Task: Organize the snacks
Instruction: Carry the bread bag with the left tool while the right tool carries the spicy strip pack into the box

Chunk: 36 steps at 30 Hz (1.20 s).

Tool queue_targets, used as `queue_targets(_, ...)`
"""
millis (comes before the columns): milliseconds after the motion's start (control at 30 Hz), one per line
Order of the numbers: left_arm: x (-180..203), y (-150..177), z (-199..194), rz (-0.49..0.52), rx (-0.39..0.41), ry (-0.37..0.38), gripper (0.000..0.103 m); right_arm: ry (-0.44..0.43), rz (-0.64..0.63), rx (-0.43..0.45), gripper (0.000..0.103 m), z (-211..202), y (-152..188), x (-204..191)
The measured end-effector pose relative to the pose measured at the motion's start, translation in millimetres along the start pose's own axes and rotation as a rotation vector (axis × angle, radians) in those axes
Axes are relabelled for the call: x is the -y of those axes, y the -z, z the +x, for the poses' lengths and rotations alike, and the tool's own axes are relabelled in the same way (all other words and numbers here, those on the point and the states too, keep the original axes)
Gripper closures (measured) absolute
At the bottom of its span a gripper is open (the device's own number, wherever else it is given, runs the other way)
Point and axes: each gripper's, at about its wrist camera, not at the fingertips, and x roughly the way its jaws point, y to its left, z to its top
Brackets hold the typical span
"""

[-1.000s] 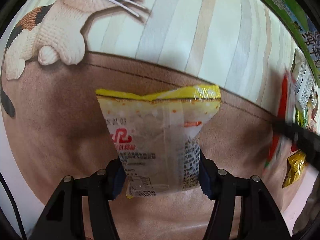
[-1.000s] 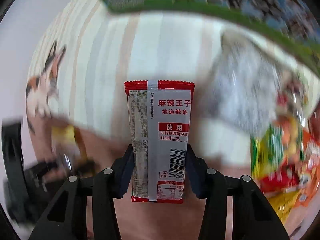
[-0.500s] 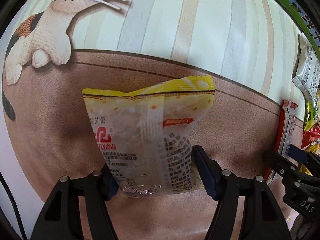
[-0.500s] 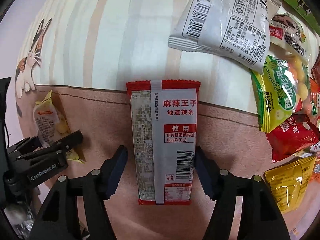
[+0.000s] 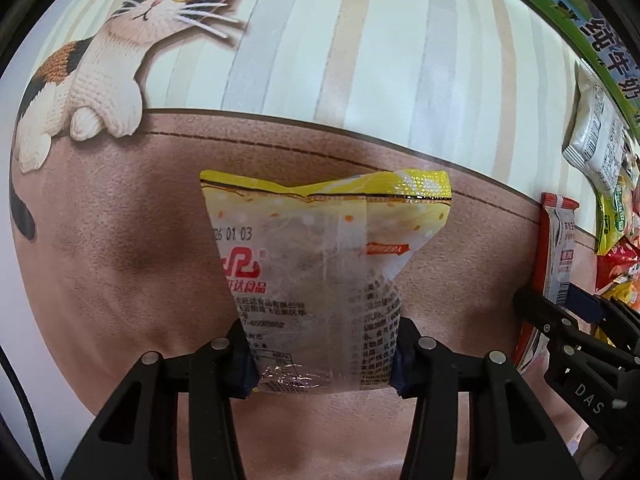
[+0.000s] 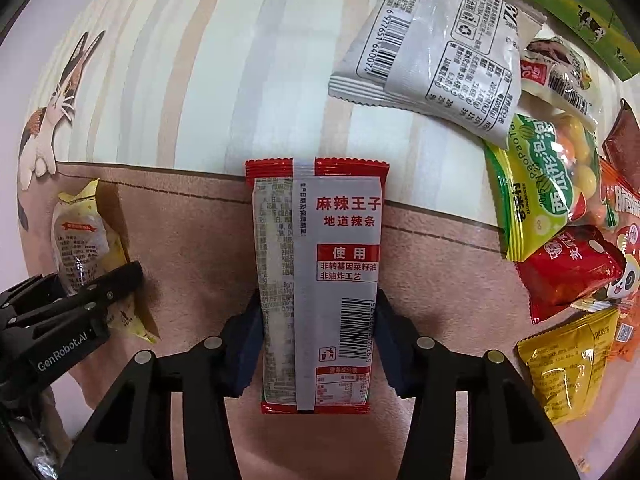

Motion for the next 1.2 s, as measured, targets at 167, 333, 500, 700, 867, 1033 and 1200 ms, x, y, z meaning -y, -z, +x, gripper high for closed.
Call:
queue_targets(167, -1, -4, -16, 0.016, 0.013, 0.086, 0.060, -0.070, 0.031, 0.015, 0.055, -18, 13, 9)
queue_targets(333, 20, -5, -67, 0.069, 0.100, 0.149, 0.060, -0.133, 0.032, 0.094, 0.055, -73, 19, 13)
queue_targets(500, 52, -27, -139, 0.129, 0.214, 0.231, 0.060, -0.181, 0.027, 0.229, 0.055, -155, 13, 34)
queue_targets(700, 98, -95, -212, 0.219, 0.275, 0.351, 0.059, -0.194, 0.078, 0.407, 0.055, -252, -26, 83)
queue_targets(867, 133, -166, -240, 0.260, 0.328, 0.273, 0.059, -0.095, 0.127, 0.515, 0.055, -287, -98, 125)
queue_targets(1033, 147, -243, -222, 0.235, 0.274, 0.184, 0.059, 0.014, 0.158, 0.521, 0.055, -282, -164, 157)
queue_targets(1200, 149, -297, -187, 0.212, 0.217, 0.076, 0.059, 0.072, 0.178, 0.456, 0.055, -247, -217, 187)
